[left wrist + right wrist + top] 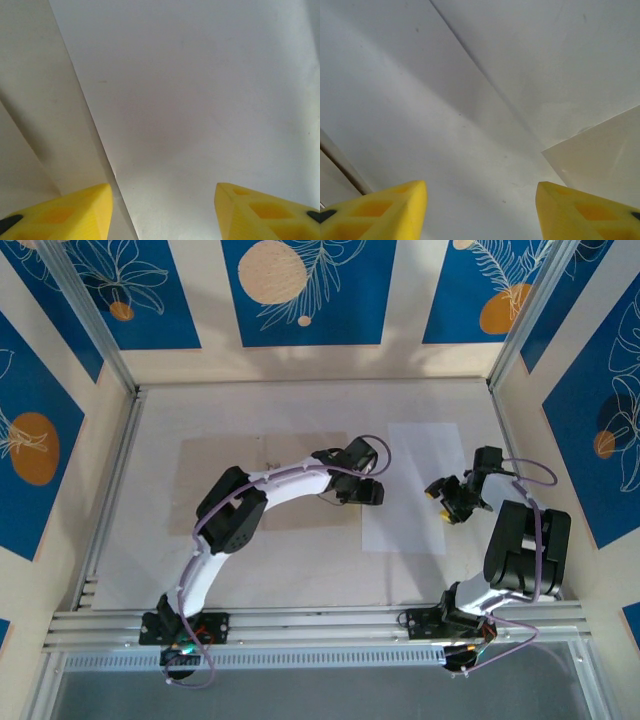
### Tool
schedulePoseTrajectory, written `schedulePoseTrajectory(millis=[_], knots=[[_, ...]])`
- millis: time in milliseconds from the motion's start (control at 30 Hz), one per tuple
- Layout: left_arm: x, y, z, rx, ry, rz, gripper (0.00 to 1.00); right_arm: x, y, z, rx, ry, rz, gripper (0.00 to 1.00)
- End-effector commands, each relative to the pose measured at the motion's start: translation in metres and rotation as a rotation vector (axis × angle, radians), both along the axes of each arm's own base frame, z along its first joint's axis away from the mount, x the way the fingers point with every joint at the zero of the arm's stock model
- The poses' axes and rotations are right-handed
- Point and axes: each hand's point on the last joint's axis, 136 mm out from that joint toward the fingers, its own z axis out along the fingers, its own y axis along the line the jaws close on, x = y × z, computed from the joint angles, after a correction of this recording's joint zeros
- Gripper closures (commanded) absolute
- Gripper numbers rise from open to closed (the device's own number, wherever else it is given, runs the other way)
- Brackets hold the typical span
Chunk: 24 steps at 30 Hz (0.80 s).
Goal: Put the files into the folder
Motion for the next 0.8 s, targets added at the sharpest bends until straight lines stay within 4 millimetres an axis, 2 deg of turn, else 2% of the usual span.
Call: schedulePoseTrajectory(millis=[0,300,767], knots=[[-0.015,0.003,-0.022,0.04,0.07,-0.01,0.42,-0.001,0.0,-0.003,0.003,0.024,0.009,0.4],[-0.022,-0.002,-0.028,0.025,0.108,-0.015,0.42,-0.002,0.008,-0.012,0.05,0.028,0.007,0.4],[-0.021,-0.006,-0.032,-0.01,0.124,0.009,0.39,-0.007,0.025,-0.025,0.134,0.034,0.018,0.4]])
